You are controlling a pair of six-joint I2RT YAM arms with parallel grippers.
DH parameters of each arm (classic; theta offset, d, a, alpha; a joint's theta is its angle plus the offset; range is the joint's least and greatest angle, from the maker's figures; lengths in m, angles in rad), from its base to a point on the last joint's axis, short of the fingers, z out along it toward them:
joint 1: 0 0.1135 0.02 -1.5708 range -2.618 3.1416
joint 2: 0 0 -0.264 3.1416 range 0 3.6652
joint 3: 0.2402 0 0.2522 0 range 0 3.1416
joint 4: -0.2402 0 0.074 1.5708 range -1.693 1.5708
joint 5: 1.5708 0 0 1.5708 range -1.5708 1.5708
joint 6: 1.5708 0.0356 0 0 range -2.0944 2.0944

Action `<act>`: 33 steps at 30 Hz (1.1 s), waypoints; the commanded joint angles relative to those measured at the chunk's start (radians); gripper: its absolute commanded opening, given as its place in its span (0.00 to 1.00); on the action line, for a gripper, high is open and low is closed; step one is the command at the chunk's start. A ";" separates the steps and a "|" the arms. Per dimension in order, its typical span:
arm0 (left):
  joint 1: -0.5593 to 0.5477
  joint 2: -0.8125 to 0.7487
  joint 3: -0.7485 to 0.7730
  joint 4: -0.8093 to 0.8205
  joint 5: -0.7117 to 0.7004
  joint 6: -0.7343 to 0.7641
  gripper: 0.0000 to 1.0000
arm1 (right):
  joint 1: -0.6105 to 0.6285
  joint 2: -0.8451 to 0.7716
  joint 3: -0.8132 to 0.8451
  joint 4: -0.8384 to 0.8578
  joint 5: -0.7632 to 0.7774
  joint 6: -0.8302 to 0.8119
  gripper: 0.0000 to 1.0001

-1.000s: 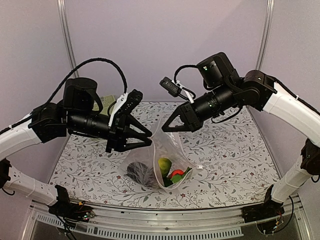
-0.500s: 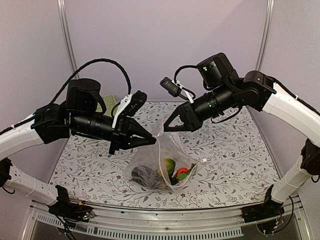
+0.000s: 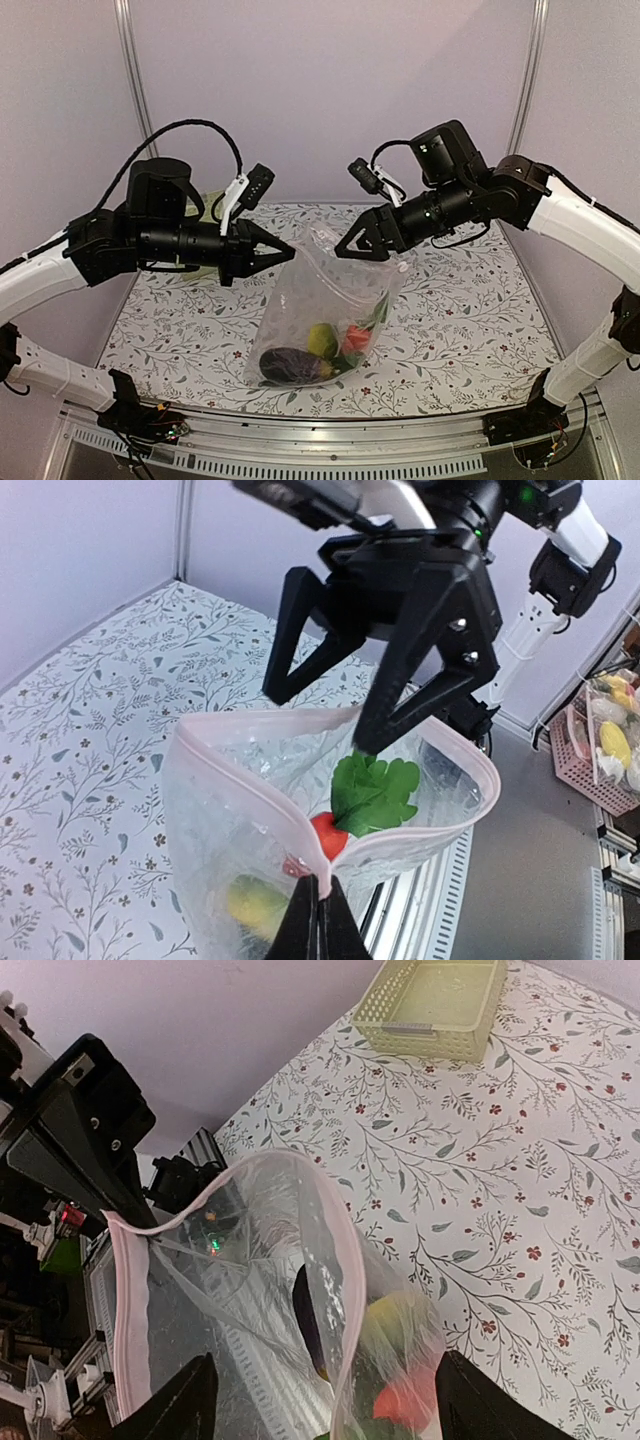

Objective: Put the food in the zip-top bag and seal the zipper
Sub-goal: Pass from the right arm to the left, then adjust the zipper food storage bag at the center of the board.

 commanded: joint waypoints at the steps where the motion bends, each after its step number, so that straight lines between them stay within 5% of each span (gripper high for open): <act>1: 0.080 -0.041 -0.058 0.007 0.005 -0.086 0.00 | -0.030 -0.119 -0.068 0.089 0.108 0.039 0.82; 9: 0.161 -0.135 -0.144 0.055 0.167 -0.094 0.00 | -0.096 -0.268 -0.253 0.236 0.074 0.040 0.91; 21: 0.240 -0.177 -0.156 0.005 0.158 -0.128 0.00 | -0.129 -0.415 -0.618 0.605 0.010 0.107 0.84; 33: 0.258 -0.182 -0.164 0.005 0.181 -0.121 0.00 | -0.234 -0.420 -0.787 0.802 -0.028 0.217 0.80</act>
